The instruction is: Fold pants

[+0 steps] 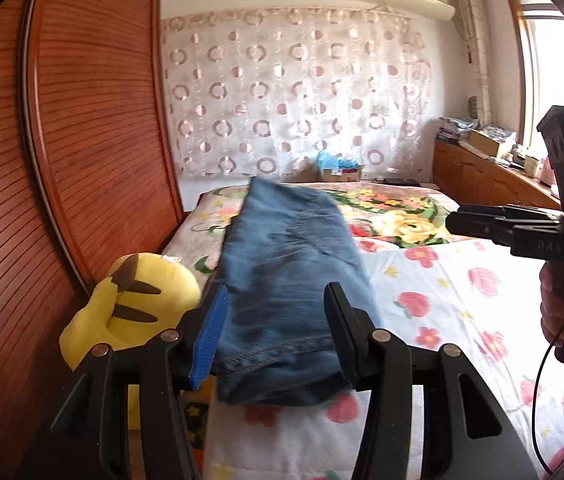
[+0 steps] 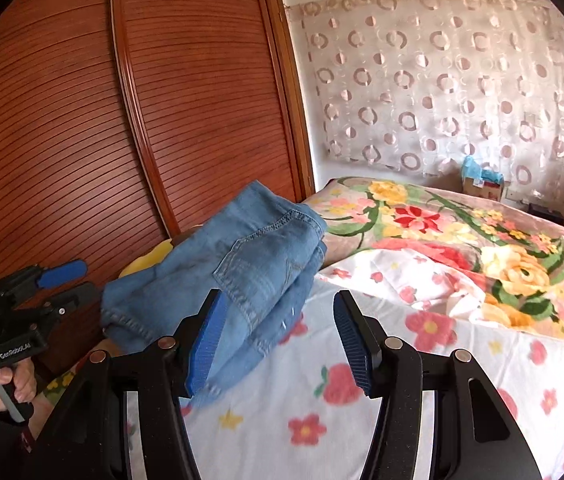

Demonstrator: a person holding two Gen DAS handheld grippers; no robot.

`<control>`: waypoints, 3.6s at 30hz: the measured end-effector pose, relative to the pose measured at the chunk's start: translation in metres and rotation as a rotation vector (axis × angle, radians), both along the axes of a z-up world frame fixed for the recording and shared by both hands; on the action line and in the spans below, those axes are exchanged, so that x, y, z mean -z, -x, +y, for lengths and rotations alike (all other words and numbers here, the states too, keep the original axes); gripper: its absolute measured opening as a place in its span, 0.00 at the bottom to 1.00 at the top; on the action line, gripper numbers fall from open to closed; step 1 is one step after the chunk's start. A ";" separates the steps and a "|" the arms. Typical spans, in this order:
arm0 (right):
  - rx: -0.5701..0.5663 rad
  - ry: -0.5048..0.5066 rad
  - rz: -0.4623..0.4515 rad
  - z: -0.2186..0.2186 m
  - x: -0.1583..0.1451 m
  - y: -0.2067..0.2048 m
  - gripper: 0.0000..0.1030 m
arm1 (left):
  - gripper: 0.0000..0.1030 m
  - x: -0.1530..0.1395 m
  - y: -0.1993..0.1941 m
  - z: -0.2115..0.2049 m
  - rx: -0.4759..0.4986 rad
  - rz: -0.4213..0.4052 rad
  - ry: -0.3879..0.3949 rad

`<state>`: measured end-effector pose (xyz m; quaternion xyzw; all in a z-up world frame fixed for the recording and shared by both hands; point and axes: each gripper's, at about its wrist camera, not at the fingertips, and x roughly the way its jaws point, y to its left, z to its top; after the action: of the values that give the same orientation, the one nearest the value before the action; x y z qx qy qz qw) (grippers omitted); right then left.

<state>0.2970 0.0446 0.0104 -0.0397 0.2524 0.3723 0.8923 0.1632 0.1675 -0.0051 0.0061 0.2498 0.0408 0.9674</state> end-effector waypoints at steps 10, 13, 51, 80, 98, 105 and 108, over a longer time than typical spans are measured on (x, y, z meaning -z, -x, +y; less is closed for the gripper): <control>0.034 0.002 -0.051 -0.043 -0.012 0.061 0.56 | 0.81 -0.016 0.021 -0.044 0.076 -0.028 0.008; 0.047 -0.005 -0.052 -0.055 -0.014 0.075 0.56 | 1.00 -0.020 0.028 -0.053 0.080 -0.059 0.010; 0.426 -0.006 -0.181 -0.115 -0.059 0.258 0.66 | 1.00 -0.064 0.097 -0.167 0.201 -0.087 0.059; 0.444 -0.021 -0.181 -0.130 -0.056 0.264 0.66 | 1.00 -0.068 0.099 -0.164 0.174 -0.077 0.069; 0.450 -0.019 -0.185 -0.130 -0.055 0.266 0.66 | 1.00 -0.068 0.099 -0.163 0.175 -0.078 0.068; 0.452 -0.020 -0.187 -0.130 -0.055 0.266 0.66 | 1.00 -0.066 0.099 -0.164 0.176 -0.078 0.068; 0.453 -0.022 -0.189 -0.131 -0.055 0.266 0.66 | 1.00 -0.066 0.099 -0.164 0.176 -0.078 0.067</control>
<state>0.0311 -0.0860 0.0654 -0.0071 0.1662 0.1598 0.9730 0.0639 0.0035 0.0608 -0.0061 0.2116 -0.0525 0.9759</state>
